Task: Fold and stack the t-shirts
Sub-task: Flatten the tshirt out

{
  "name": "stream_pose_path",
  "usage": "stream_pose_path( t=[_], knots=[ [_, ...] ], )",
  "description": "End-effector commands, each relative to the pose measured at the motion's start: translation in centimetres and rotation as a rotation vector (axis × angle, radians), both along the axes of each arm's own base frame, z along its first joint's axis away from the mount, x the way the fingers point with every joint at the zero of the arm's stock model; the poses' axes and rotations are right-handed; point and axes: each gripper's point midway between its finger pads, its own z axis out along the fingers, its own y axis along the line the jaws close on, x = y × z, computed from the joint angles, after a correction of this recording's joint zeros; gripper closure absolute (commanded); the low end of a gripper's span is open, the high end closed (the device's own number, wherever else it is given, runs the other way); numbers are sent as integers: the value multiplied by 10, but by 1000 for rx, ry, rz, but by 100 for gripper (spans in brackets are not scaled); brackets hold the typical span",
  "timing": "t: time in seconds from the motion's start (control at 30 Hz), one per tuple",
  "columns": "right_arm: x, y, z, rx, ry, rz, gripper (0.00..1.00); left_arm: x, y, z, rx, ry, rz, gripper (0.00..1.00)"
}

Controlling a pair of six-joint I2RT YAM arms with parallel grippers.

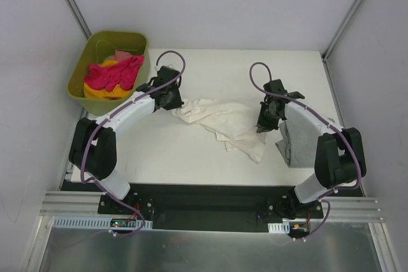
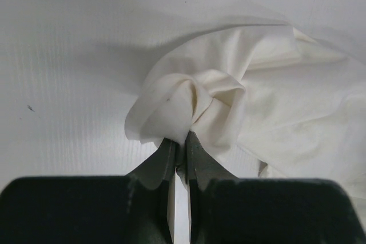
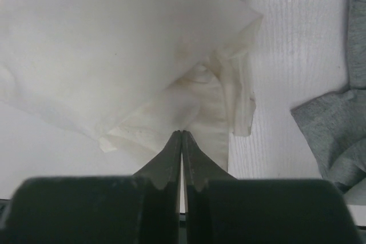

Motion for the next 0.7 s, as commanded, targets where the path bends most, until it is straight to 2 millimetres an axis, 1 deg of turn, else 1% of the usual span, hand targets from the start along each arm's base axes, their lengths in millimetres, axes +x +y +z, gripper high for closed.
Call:
stream_pose_path(
  t=[0.0,0.03,0.1,0.13,0.17,0.2,0.23,0.27,0.3,0.33,0.37,0.4,0.43,0.47,0.5,0.53,0.6,0.63,0.67],
  knots=[
    [20,2,61,31,-220,44,99,10,8,50,-19,-132,17,100],
    [23,3,80,47,-289,49,99,13,9,65,-22,-170,19,100],
    [28,3,106,56,-381,71,99,18,11,88,-28,-227,26,100],
    [28,2,129,69,-455,73,99,18,13,104,-35,-267,35,100],
    [31,2,150,77,-516,78,99,20,17,116,-33,-300,53,100],
    [31,0,164,80,-558,84,99,22,19,134,-44,-340,64,100],
    [29,-1,189,94,-629,88,99,19,21,155,-67,-386,78,100],
    [27,-2,204,101,-674,90,99,19,26,169,-70,-420,102,100],
    [27,-2,229,114,-744,94,99,18,29,188,-85,-461,120,100],
    [19,-5,254,130,-819,95,99,12,35,209,-105,-510,139,100],
    [15,-5,270,145,-870,103,99,10,40,222,-112,-541,159,100],
    [11,-6,298,168,-956,102,99,7,46,240,-123,-584,185,100],
    [-1,-9,323,184,-1040,112,99,-3,52,262,-142,-635,198,100],
    [-9,-9,341,207,-1096,123,99,-8,57,273,-150,-663,207,100],
    [-16,-10,364,228,-1176,127,99,-13,62,288,-157,-698,223,100],
    [-30,-14,385,242,-1251,134,99,-24,69,305,-171,-743,226,100],
    [-45,-15,412,265,-1344,156,99,-37,77,328,-189,-799,235,100],
    [-59,-19,432,276,-1404,159,99,-49,84,343,-200,-842,238,100],
    [-63,-21,440,271,-1430,162,99,-56,87,353,-214,-869,238,100]
  ],
)
